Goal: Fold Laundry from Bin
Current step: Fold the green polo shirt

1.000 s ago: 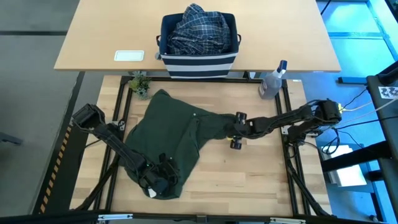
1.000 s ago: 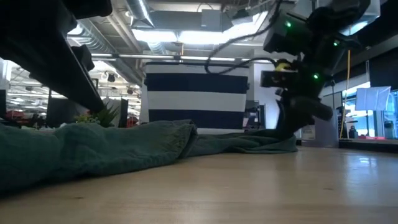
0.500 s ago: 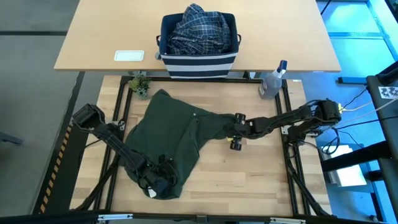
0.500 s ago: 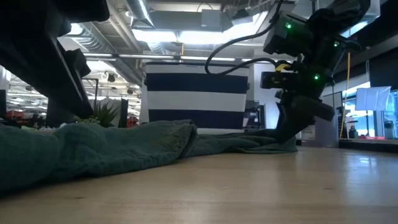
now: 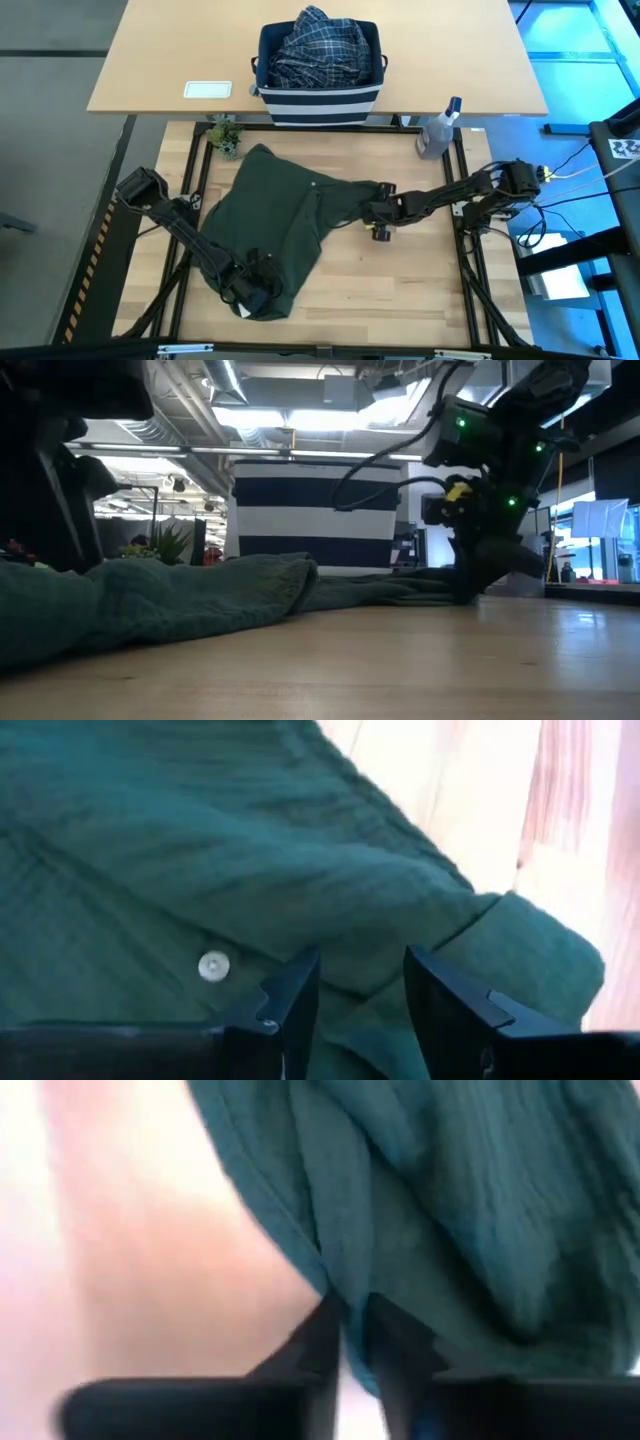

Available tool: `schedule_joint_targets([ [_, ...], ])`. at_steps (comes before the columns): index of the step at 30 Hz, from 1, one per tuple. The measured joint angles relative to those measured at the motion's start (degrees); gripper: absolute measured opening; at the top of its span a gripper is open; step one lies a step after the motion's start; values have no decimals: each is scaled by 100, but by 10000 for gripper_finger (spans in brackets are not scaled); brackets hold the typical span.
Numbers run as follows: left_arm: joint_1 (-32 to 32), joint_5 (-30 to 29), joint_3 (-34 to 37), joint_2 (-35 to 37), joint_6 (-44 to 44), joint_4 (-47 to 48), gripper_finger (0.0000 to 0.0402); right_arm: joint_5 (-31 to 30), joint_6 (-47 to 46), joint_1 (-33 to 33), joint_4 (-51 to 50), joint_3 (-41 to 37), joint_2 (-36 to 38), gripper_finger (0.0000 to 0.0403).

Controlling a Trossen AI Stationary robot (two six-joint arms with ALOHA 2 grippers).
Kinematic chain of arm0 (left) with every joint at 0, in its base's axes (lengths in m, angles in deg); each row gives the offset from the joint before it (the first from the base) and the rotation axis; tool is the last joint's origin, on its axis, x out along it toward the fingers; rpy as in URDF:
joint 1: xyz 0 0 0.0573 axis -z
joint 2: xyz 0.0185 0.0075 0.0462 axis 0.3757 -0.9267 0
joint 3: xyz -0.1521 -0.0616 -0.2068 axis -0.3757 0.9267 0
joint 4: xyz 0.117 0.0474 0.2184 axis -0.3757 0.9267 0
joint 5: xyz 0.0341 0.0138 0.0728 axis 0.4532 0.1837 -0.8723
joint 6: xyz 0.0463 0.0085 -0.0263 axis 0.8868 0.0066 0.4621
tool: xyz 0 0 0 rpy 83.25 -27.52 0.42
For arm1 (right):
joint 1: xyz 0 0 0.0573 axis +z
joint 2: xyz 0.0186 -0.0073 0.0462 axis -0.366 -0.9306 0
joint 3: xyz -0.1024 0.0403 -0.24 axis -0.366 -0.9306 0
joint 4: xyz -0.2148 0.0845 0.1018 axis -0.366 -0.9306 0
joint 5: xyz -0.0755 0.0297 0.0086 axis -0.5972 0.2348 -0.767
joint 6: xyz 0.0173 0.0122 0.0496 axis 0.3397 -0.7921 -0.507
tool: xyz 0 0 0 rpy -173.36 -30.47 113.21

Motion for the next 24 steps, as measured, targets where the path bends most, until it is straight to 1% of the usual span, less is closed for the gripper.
schedule_joint_targets([
  [1,21,0,0,-25,0,4,130,-85,57,-2,-96,-2,-1,21],
  [2,33,0,0,-55,0,3,122,-188,93,-2,-187,-5,0,12],
  [5,59,147,0,-206,-1,-16,84,-492,62,-3,-567,-3,17,14],
  [8,57,428,0,-399,-2,-50,30,-901,-124,-4,-1174,131,62,5],
  [10,54,542,-13,-482,-4,-98,8,-1184,-294,-2,-1595,259,83,7],
  [15,90,807,-28,-530,-1,-150,2,-1734,-539,0,-2603,702,110,3],
  [20,212,1271,-17,-437,26,-52,1,-2231,-657,0,-3516,1043,113,3],
  [24,275,1522,-16,-415,-4,22,1,-2303,-660,0,-3960,1142,114,3],
])
